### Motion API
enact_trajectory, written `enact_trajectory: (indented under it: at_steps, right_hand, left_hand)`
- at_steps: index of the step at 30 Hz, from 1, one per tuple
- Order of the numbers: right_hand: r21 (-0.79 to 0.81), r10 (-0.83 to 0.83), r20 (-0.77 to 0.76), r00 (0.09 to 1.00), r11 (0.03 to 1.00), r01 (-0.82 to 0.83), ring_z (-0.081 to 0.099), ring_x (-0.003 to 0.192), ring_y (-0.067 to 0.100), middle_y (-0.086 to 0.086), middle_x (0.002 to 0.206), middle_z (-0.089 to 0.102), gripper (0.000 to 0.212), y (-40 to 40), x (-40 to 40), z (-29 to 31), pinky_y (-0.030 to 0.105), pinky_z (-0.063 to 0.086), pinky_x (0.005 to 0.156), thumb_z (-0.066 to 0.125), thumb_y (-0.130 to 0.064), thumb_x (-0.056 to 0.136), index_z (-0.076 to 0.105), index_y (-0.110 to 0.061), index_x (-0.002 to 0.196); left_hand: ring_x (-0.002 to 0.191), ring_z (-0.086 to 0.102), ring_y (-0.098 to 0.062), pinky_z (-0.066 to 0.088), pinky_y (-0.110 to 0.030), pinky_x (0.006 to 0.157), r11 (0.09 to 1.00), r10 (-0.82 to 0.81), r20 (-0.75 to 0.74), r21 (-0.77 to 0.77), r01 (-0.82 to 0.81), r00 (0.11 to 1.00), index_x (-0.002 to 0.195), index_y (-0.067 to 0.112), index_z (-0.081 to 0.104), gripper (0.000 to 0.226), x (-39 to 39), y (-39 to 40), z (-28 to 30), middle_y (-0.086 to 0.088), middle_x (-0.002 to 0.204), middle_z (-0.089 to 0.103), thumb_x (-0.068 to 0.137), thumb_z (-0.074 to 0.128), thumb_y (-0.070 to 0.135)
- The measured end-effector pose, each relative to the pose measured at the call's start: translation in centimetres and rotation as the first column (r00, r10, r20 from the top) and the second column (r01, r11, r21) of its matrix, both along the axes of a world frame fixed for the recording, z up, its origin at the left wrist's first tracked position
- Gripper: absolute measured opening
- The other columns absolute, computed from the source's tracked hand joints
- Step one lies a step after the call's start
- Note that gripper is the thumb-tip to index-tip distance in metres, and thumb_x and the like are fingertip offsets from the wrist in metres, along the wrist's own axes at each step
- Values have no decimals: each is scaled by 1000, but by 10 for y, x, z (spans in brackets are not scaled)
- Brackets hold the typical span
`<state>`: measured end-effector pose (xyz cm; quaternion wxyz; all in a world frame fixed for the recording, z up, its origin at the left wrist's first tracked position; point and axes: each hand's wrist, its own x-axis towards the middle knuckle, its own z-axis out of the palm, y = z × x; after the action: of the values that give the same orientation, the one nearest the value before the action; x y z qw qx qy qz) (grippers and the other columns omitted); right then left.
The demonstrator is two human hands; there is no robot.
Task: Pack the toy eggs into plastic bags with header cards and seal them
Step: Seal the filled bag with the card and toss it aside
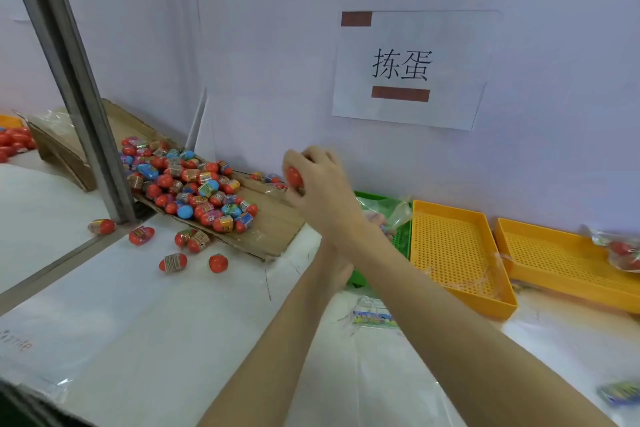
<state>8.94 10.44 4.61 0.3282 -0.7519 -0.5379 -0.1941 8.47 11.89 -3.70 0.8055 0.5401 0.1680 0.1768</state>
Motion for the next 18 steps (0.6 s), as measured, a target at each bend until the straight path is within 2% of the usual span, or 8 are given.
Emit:
enact_trajectory:
  at_steps: [2,5,7,9,10,12,14,18]
  right_hand:
    - [112,-139,-4,990,984,138,47,100,29,9,106,57,18,-46,27,-3,33,40,80,68,-5,87,59,-11,102]
    - [141,-307,-103,946,937,319,53,97,23,4,109,60,22,-130,65,-26,27,39,82,74,-8,89,61,-16,104]
    - [111,-276,-248,929,944,311,63,93,22,1,110,66,13,-170,76,-49,16,41,84,69,-15,97,64,-18,108]
    - [75,-210,-383,900,964,257,67,96,19,-1,109,71,15,-197,82,-71,3,39,83,62,-18,102,65,-22,117]
    - [73,-194,-410,891,967,245,67,94,15,-2,104,71,19,-206,86,-78,3,40,80,59,-20,104,63,-26,122]
    - [121,-200,-429,881,954,276,61,72,10,-3,83,64,26,-212,86,-84,10,42,65,55,-28,106,57,-34,131]
    - [219,-206,-477,854,914,343,52,55,14,1,73,59,28,-209,82,-84,21,40,54,49,-38,107,55,-33,134]
    - [337,-190,-565,803,835,434,56,60,10,-9,75,61,40,-207,69,-85,26,44,58,31,-49,107,56,-18,104]
  left_hand:
    - [74,62,-19,53,-31,78,996,83,3,13,-83,997,87,9,60,28,0,1,1,-7,80,64,101,49,-12]
    - [73,70,-19,58,-37,94,964,207,45,-181,-196,977,94,1,65,7,4,0,3,-10,83,73,94,69,-5]
    - [78,73,-20,61,-34,90,945,240,83,-250,-212,967,102,-3,65,8,5,0,2,-15,98,71,95,69,-4]
    - [81,76,-23,63,-31,85,948,230,111,-249,-197,967,98,-2,66,6,7,1,-1,-16,98,70,94,69,-4]
    - [81,77,-25,64,-30,83,958,206,125,-230,-174,970,96,-1,67,5,6,-1,-1,-15,94,70,94,70,-4]
    - [83,78,-29,65,-31,80,973,149,162,-198,-116,976,92,-1,68,3,6,-4,1,-17,90,71,93,70,-3]
    - [89,77,-34,65,-32,78,983,90,194,-172,-56,977,94,-4,68,6,6,-6,2,-21,95,70,91,72,-1]
    - [99,76,-38,64,-33,78,996,-59,238,-52,73,969,110,-2,66,27,2,-7,4,-25,112,72,85,75,3]
